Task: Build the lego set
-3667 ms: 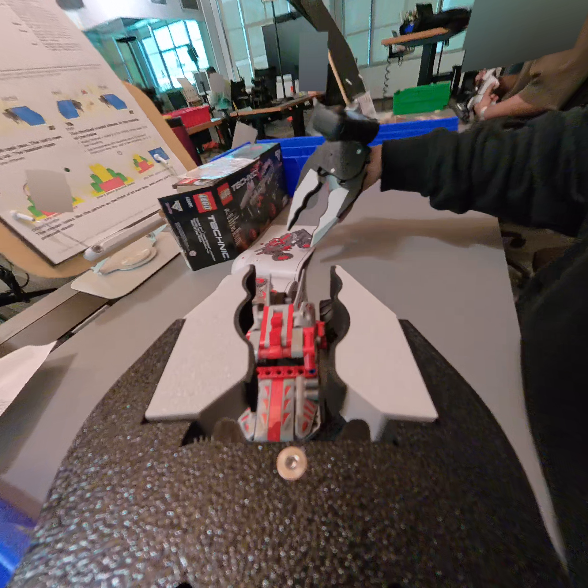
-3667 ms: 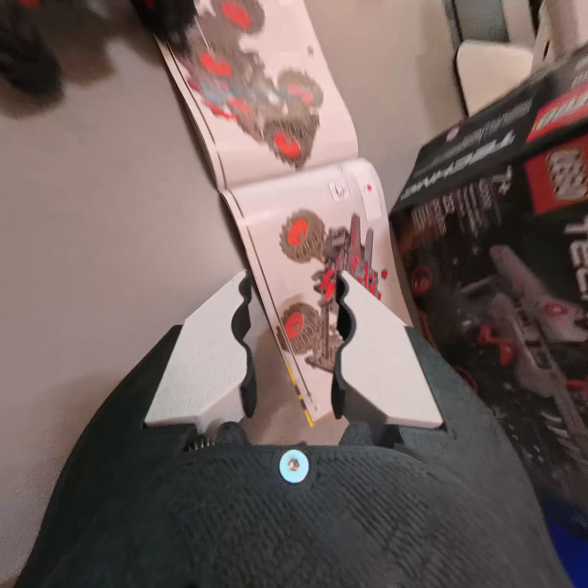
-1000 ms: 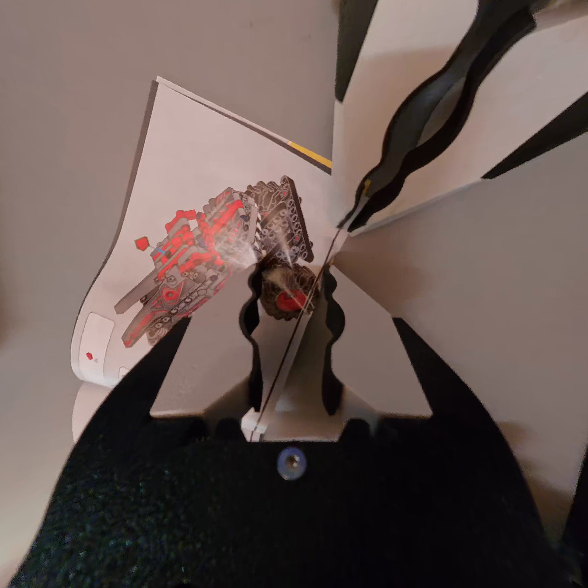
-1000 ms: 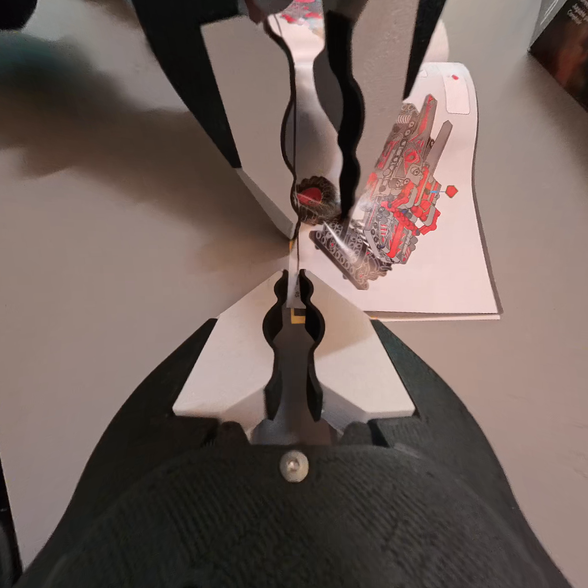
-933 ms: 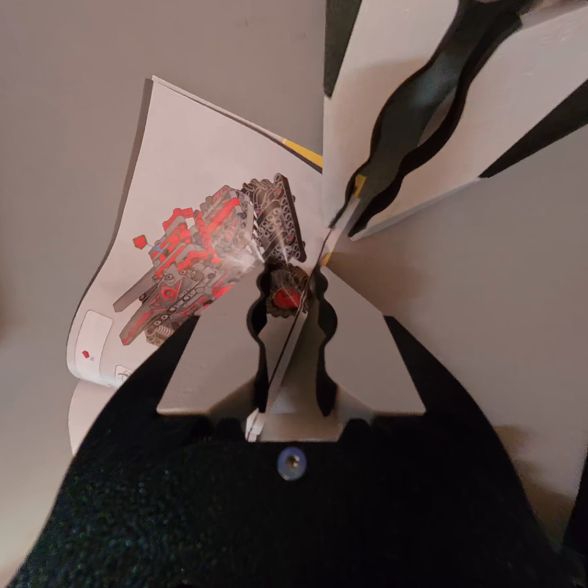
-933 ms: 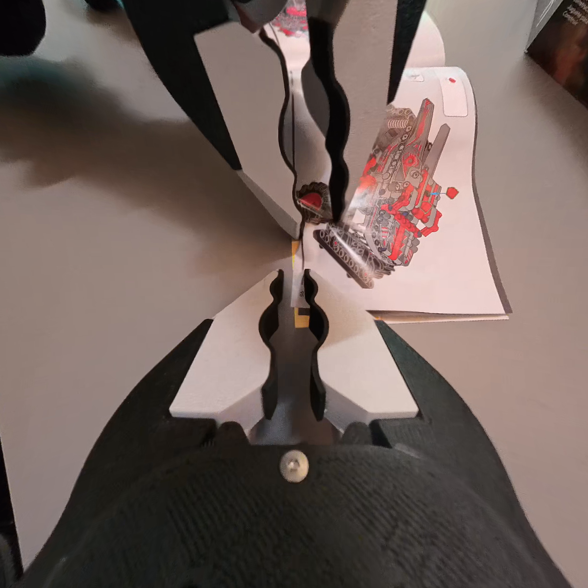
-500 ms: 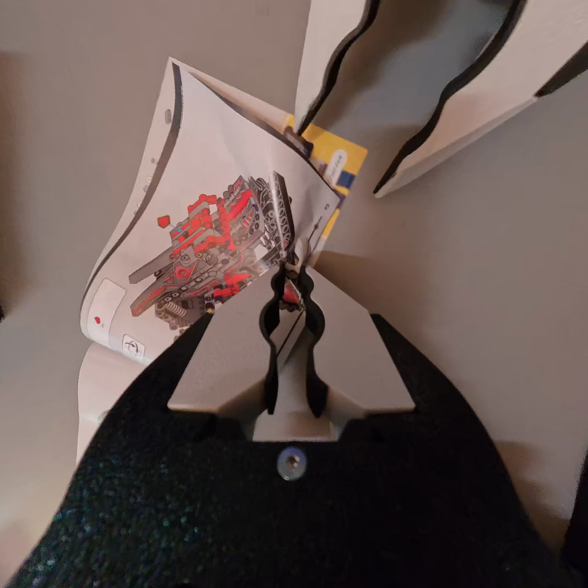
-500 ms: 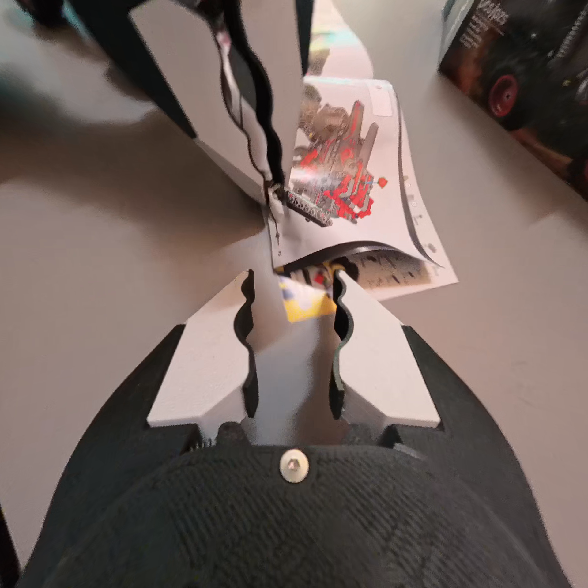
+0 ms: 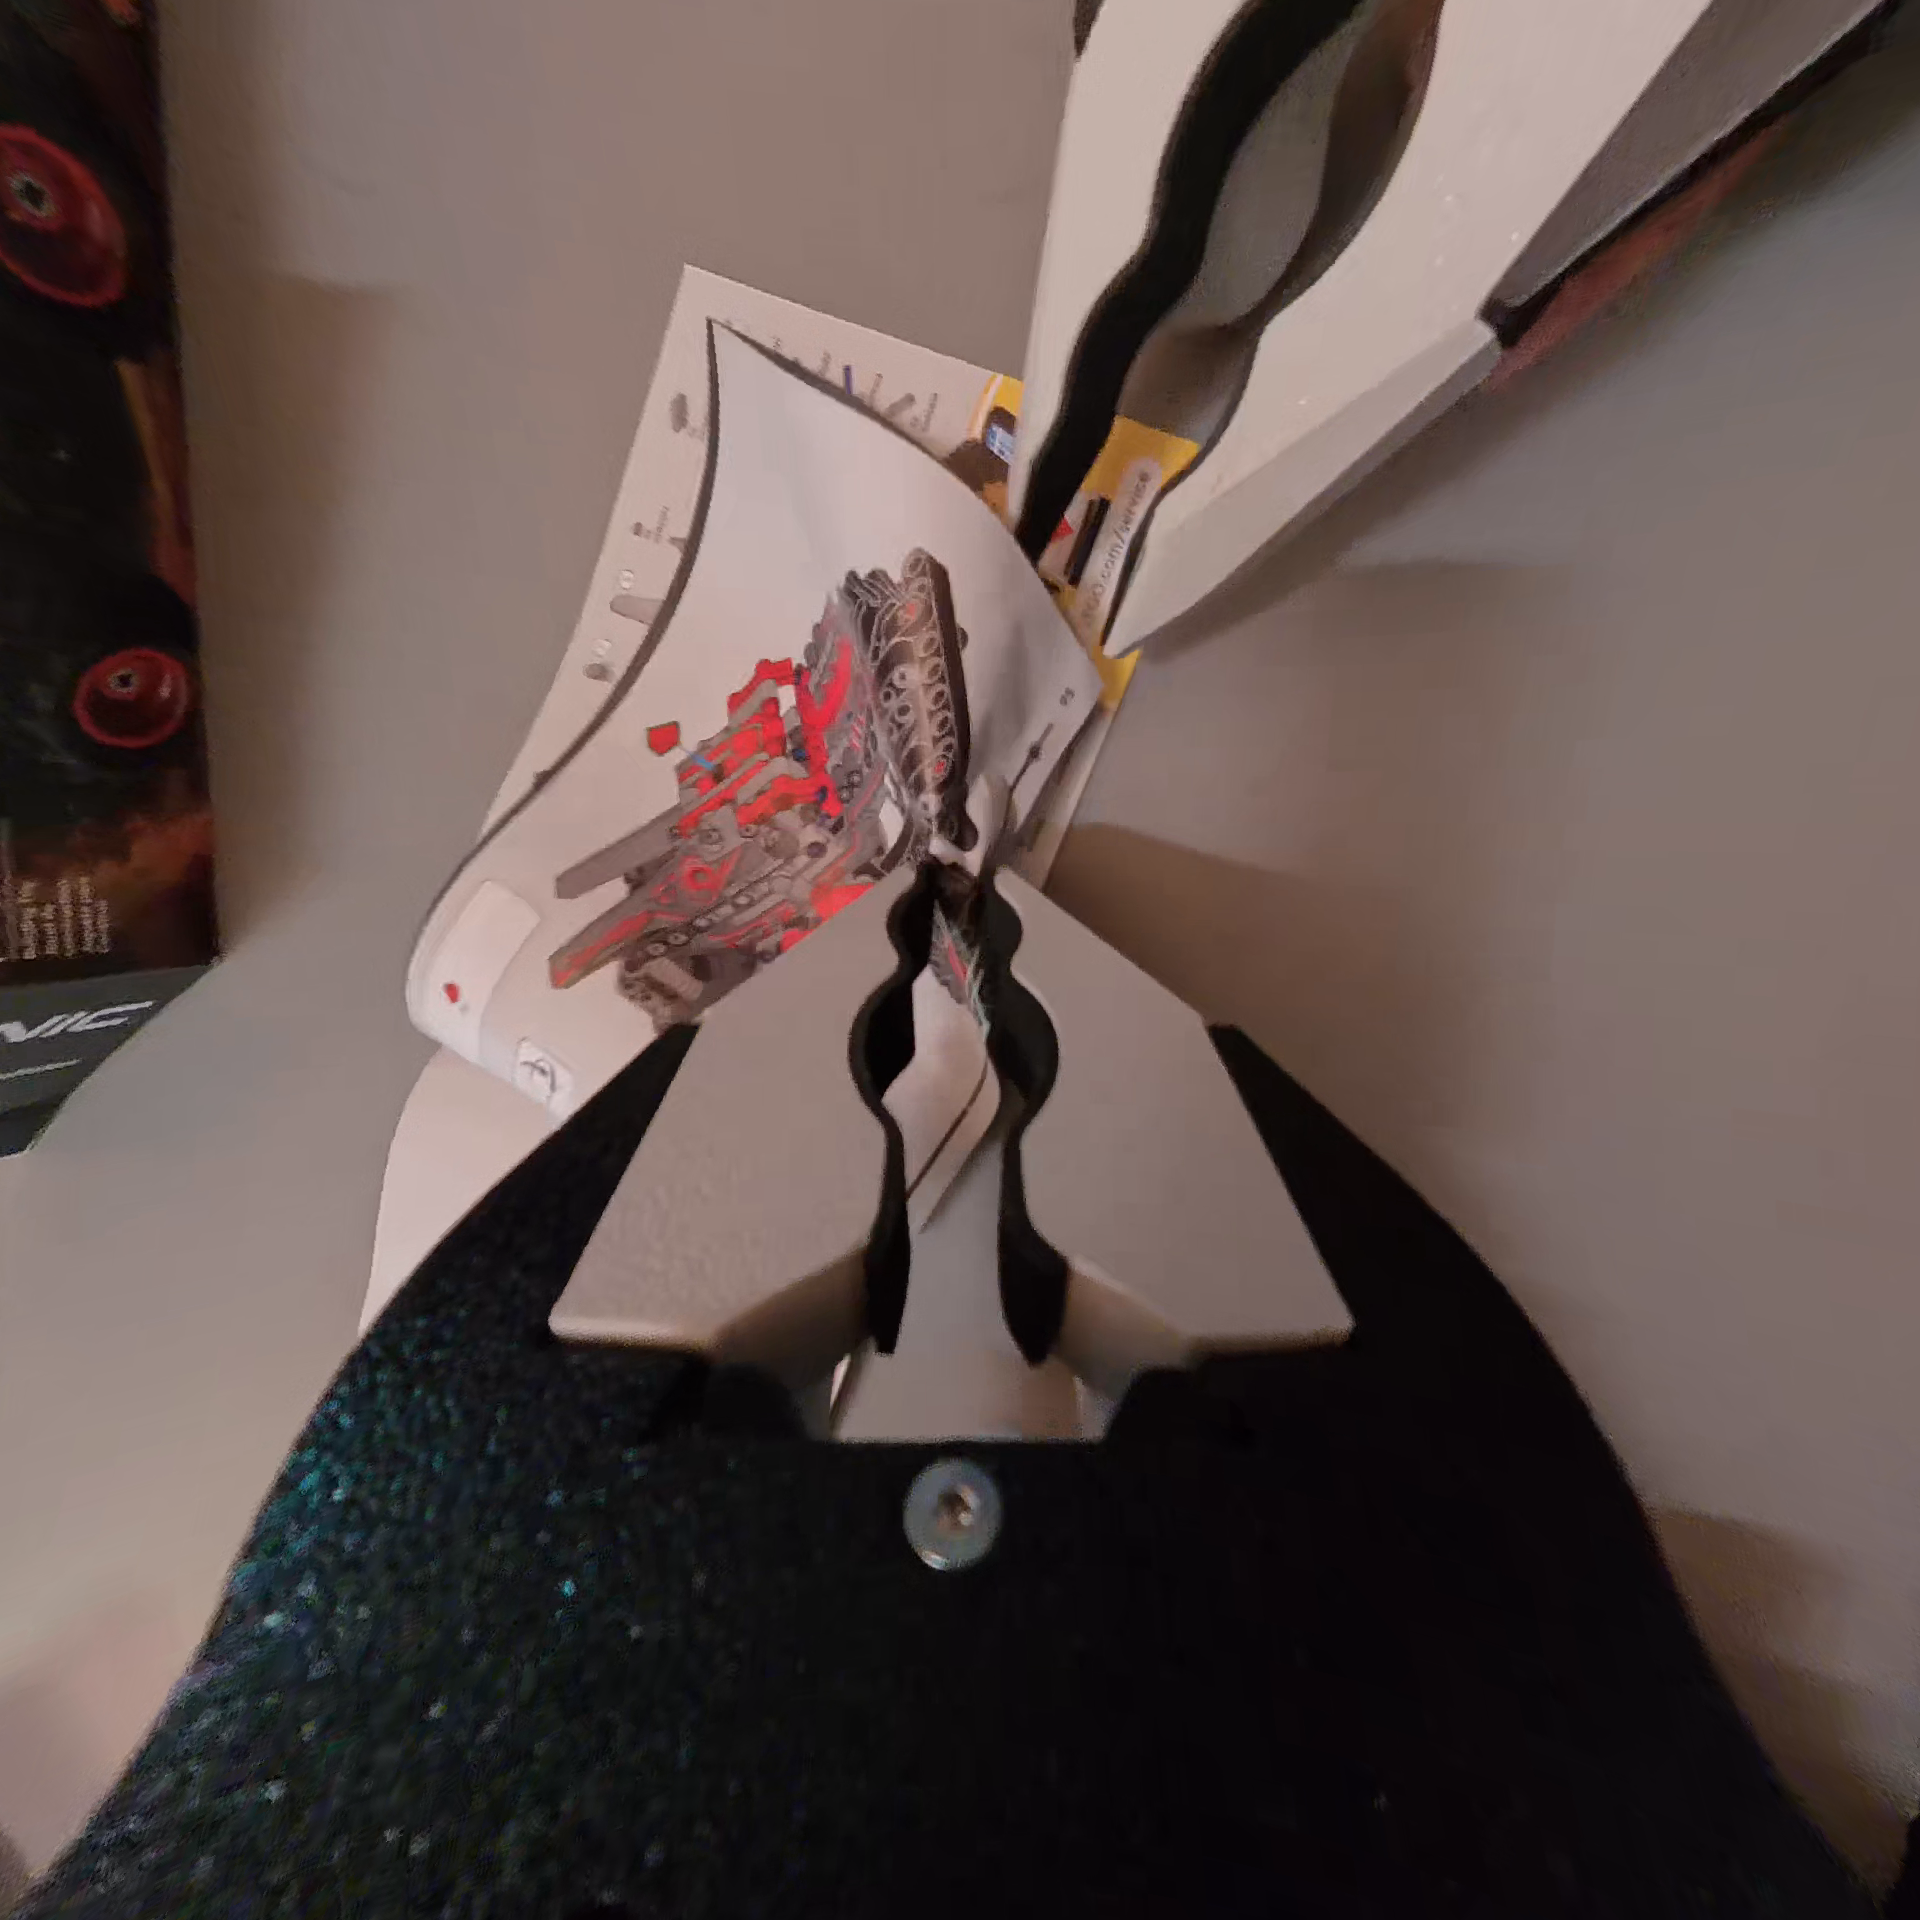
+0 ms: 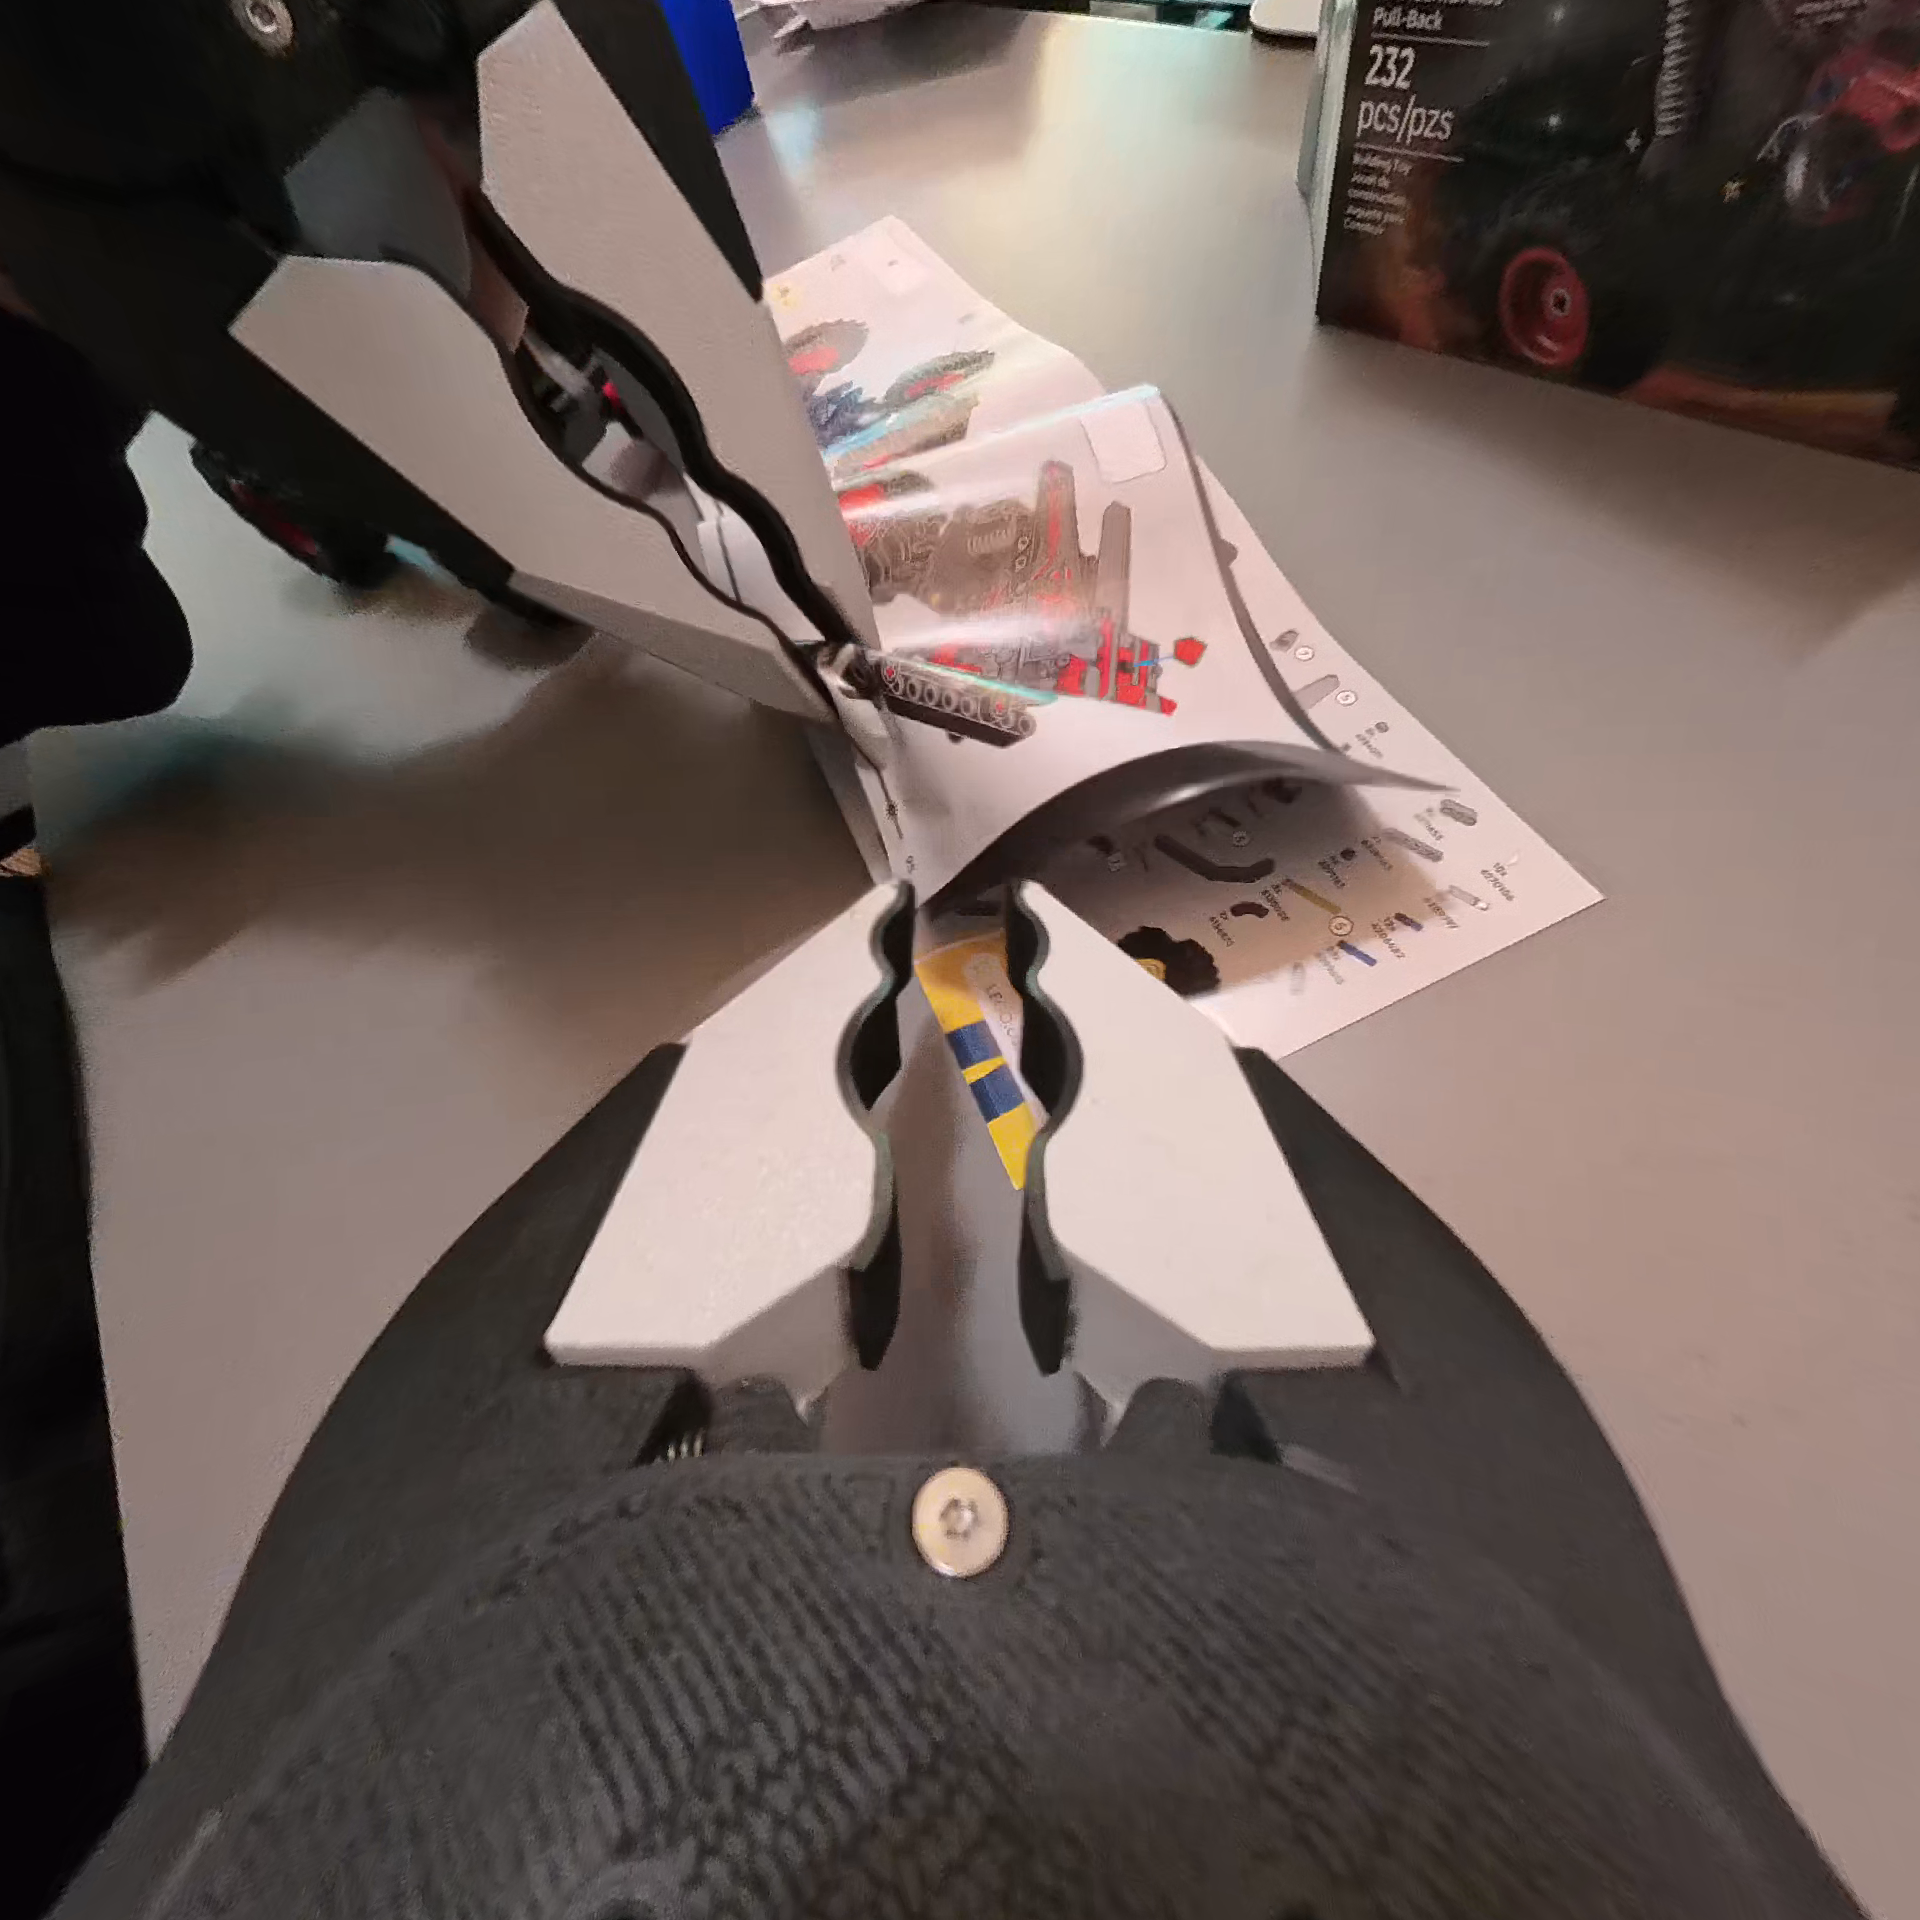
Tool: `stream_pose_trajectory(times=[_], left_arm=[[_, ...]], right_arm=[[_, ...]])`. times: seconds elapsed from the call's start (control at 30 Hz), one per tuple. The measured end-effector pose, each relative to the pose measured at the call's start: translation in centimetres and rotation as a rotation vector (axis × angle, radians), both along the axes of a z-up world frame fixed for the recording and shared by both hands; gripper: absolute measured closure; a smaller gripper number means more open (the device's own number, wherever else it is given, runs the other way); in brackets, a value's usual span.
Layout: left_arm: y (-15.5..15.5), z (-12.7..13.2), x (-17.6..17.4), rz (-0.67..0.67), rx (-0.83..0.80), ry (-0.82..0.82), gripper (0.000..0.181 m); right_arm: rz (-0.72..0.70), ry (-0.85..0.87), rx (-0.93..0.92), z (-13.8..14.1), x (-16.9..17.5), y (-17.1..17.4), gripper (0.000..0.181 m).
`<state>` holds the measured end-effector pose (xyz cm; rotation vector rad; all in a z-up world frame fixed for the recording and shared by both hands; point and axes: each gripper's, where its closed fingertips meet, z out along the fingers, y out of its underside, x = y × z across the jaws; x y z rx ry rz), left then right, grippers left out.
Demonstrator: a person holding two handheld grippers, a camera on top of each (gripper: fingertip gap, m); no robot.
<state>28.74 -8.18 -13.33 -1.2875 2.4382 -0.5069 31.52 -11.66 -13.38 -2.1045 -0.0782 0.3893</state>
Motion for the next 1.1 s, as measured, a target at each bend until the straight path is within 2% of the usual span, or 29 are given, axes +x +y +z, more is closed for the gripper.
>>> stream_pose_trajectory(times=[0.13, 0.2, 0.43, 0.5, 0.53, 0.67, 0.8, 0.87, 1.0, 1.1], left_arm=[[0.0, 0.7, 0.0, 0.007, -0.015, -0.013, 0.174], [0.1, 1.0, 0.0, 0.005, -0.016, -0.027, 0.174], [0.7, 1.9, 0.1, 0.017, -0.015, -0.057, 0.176], [1.0, 2.1, 0.2, 0.017, -0.005, -0.063, 0.176], [1.2, 2.2, 0.2, 0.023, -0.002, -0.066, 0.176], [2.3, 3.0, -0.2, 0.078, 0.001, -0.07, 0.175], [4.3, 4.5, -0.7, 0.144, 0.031, -0.101, 0.175], [5.9, 5.3, -1.3, 0.213, 0.062, -0.101, 0.176], [11.5, 7.4, -3.6, 0.411, 0.144, -0.118, 0.174], [15.4, 8.3, -6.0, 0.529, 0.13, -0.119, 0.167]], right_arm=[[-0.062, 0.013, 0.039, 0.6, 1.1, 0.6, 0.175], [-0.106, 0.038, 0.05, 0.9, 1.7, 0.9, 0.168], [-0.146, 0.216, 0.132, 2.4, 1.9, 2.6, 0.164], [-0.114, 0.268, 0.167, 3.0, 1.5, 2.9, 0.181], [-0.098, 0.283, 0.18, 3.3, 1.3, 2.9, 0.181], [-0.142, 0.21, 0.159, 3.0, 2.2, 3.0, 0.181], [-0.12, 0.223, 0.241, 5.1, 0.9, 4.3, 0.181], [-0.105, 0.155, 0.247, 5.4, 0.4, 5.3, 0.181], [-0.096, 0.105, 0.314, 7.5, -0.2, 6.6, 0.181], [-0.109, 0.018, 0.306, 8.1, 0.3, 6.7, 0.181]])
